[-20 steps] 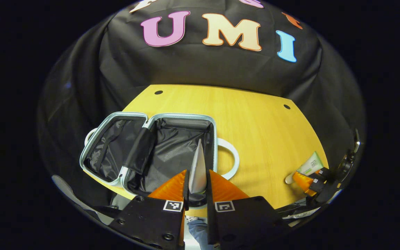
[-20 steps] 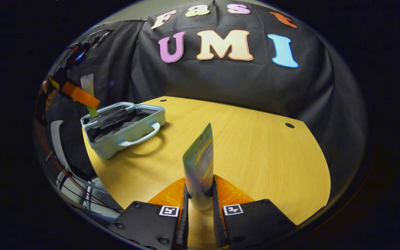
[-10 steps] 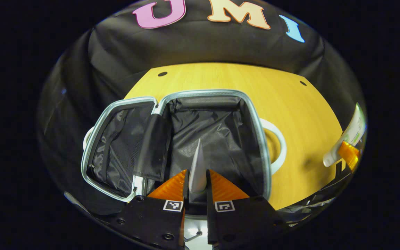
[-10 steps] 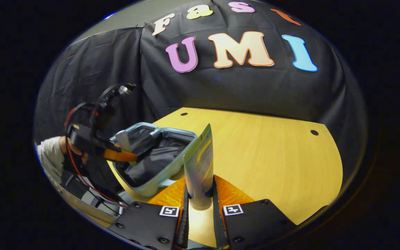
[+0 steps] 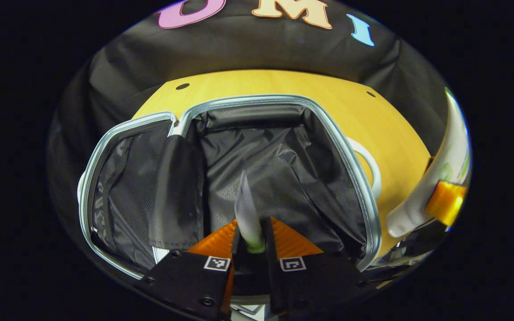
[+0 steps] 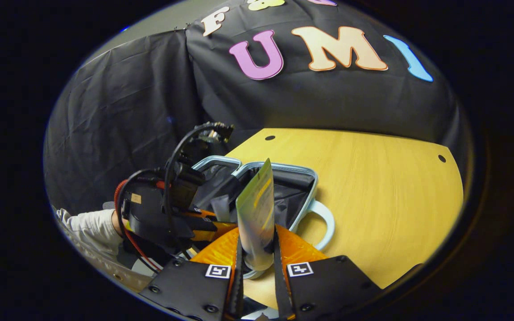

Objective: First open the suitcase, pack the skin care products into it, and then close the suitcase.

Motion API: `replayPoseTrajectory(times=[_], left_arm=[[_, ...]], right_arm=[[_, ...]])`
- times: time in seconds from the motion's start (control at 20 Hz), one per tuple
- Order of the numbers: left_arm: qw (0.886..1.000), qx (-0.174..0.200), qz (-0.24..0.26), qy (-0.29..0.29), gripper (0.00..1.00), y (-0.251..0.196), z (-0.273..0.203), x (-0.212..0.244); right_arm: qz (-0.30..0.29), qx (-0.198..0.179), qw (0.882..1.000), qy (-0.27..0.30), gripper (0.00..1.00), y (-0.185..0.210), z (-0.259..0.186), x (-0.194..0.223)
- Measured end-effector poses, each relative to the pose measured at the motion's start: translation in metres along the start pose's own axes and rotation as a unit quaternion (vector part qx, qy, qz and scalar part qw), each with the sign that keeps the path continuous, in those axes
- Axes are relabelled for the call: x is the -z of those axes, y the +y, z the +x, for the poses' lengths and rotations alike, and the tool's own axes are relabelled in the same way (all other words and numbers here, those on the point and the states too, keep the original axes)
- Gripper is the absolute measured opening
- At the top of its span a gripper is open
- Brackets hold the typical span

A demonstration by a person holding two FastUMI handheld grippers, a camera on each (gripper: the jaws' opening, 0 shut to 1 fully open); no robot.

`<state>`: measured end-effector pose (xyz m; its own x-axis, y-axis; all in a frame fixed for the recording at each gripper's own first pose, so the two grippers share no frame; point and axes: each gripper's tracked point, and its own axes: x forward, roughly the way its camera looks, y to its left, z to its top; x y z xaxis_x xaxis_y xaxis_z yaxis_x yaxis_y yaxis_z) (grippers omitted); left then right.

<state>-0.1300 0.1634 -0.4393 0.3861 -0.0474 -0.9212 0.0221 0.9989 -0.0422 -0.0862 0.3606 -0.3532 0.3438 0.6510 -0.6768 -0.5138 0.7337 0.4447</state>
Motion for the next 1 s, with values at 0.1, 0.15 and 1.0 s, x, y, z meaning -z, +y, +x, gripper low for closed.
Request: replayPoseTrajectory(times=[0.1,0.15,1.0], left_arm=[[1.0,0.018,-0.01,-0.018,0.42,0.001,-0.004,-0.007],[0.999,0.026,-0.017,-0.034,0.51,0.001,-0.006,-0.013],[0.963,-0.116,-0.18,-0.166,0.86,0.216,-0.102,-0.04]], right_arm=[[0.005,0.0,1.0,0.025,0.31,0.01,0.014,0.015],[0.011,-0.002,0.999,0.041,0.31,0.016,0.024,0.024],[0.058,0.02,0.992,0.113,0.53,0.033,0.091,0.059]])
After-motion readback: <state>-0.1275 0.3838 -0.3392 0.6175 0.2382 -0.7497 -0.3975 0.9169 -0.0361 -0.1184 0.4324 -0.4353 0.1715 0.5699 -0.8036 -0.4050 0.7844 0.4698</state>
